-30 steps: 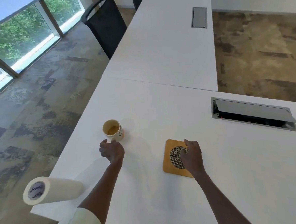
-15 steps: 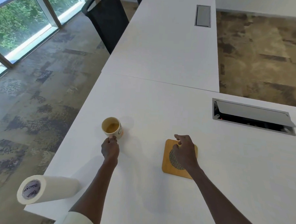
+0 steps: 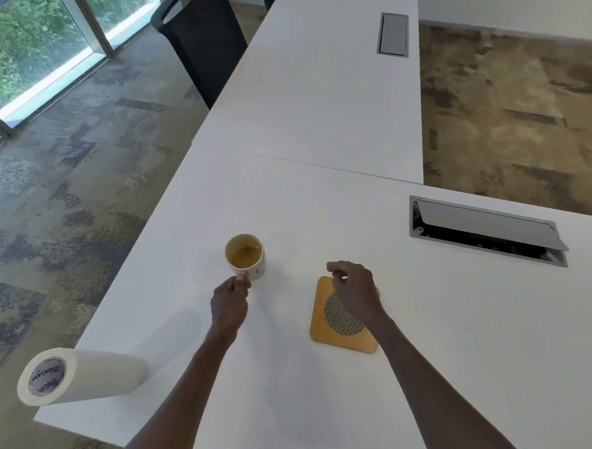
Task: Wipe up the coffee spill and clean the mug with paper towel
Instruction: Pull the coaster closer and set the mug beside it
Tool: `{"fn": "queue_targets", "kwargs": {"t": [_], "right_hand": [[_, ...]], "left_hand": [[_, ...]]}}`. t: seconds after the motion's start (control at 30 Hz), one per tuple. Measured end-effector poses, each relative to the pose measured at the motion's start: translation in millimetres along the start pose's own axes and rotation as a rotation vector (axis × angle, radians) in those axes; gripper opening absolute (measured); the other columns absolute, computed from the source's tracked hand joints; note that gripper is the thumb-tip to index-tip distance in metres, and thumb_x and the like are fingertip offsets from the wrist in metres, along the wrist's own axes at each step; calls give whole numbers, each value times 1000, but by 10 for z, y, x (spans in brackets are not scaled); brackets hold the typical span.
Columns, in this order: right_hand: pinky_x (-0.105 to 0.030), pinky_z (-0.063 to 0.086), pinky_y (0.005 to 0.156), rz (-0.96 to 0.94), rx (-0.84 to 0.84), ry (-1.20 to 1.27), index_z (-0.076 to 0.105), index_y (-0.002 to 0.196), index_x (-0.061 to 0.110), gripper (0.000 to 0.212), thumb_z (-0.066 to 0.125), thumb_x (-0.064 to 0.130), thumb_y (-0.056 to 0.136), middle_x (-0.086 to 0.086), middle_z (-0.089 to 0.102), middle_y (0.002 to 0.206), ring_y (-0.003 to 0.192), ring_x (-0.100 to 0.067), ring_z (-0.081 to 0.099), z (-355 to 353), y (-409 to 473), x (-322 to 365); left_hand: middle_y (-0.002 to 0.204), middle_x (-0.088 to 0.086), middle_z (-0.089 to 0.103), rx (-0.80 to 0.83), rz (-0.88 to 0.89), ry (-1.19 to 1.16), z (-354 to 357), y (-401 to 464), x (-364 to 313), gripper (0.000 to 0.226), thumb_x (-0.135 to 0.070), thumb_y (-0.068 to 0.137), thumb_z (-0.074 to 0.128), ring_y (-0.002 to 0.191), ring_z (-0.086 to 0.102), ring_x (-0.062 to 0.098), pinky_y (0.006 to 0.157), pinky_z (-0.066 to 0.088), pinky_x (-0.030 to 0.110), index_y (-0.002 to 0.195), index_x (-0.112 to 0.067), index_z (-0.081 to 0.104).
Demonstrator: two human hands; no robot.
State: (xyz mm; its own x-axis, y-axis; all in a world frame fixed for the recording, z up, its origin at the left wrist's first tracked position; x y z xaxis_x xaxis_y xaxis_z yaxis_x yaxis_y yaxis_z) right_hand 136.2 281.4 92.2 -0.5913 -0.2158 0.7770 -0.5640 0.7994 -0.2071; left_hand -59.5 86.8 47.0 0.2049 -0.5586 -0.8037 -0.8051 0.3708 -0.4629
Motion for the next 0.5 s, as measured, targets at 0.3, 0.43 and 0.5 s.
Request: {"fn": "queue_targets", "kwargs": {"t": [0.3, 0.43, 0.5], "right_hand": [[-36, 46, 105, 91, 146, 23, 64, 123, 7, 37, 44, -3, 94, -7, 67, 125, 118, -19, 62, -168, -69, -287], [-36, 43, 109, 111, 211, 48, 60, 131, 9, 44, 42, -4, 93, -5, 64, 132, 124, -18, 57, -264, -169, -398], [-34, 44, 107, 99, 228, 47, 63, 129, 13, 49, 39, -6, 90, -1, 66, 129, 122, -16, 58, -327, -228, -453]], "left_hand": [[94, 7, 76, 177, 93, 50, 750, -687, -175, 37, -30, 106, 46, 95, 70, 27, 80, 51, 36, 89, -12, 73], [94, 16, 76, 261, 111, 62, 1065, -910, -188, 36, -28, 106, 46, 88, 68, 26, 77, 50, 35, 82, -16, 71], [91, 12, 76, 289, 107, 70, 1204, -1007, -167, 36, -28, 106, 46, 93, 69, 29, 79, 50, 36, 84, -14, 72]]}}
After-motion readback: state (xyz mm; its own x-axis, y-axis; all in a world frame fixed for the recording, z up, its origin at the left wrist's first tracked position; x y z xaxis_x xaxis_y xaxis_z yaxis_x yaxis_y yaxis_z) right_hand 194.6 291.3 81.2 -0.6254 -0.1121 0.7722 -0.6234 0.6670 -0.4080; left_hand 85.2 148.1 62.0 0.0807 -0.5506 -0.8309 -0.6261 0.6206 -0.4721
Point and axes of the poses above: each hand's wrist, its own y-axis towards the middle knuckle, its own z-axis out of the palm, x = y × z, the point moved 6 cm from there along y, towards the middle knuckle
